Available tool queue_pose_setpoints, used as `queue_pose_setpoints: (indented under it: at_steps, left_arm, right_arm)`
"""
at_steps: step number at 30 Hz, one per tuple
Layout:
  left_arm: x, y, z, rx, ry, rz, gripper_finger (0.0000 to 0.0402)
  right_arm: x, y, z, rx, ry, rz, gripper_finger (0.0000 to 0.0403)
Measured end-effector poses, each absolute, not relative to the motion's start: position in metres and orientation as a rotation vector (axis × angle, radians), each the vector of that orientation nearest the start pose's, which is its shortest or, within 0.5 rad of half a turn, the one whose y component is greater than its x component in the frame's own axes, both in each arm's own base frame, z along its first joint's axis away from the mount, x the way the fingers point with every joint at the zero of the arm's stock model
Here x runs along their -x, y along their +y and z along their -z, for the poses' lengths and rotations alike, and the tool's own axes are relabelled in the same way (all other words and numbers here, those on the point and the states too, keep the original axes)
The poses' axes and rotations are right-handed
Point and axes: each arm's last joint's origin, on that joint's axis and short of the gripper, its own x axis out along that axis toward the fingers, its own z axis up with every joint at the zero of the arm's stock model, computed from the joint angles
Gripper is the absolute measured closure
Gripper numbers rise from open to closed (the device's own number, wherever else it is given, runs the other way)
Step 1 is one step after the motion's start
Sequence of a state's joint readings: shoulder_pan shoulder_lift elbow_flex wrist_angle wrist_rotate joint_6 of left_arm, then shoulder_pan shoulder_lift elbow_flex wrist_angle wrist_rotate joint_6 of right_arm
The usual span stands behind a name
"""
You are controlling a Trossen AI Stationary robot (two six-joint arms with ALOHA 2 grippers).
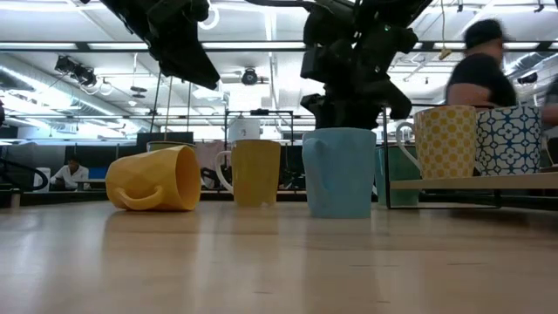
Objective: Place coffee mugs
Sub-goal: Put the light blue mug on the shelf
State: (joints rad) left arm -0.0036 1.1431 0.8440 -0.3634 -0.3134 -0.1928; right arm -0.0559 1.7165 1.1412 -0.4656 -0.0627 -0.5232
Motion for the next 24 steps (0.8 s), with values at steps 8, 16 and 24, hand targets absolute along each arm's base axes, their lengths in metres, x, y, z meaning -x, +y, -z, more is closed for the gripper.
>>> queue_pose_setpoints:
  at_steps: [8,16,24]
  left_arm:
    - [-0.237,0.008,-0.27,0.079,0.625,-0.36,0.0196]
    - [-0.237,0.008,-0.27,0.079,0.625,-0.36,0.0196]
    - [-0.237,0.008,-0.27,0.079,0.625,-0.359,0.0196]
  right_arm:
    - [-0.345,-0.015,-0.198,0.413,1.004,-0.278,0.0305]
    - [-0.346,-0.012,-0.2,0.259,1.006,-0.199,0.0375]
    - [-0.346,0.007,-0.209,0.119,1.075,-0.103,0.0375]
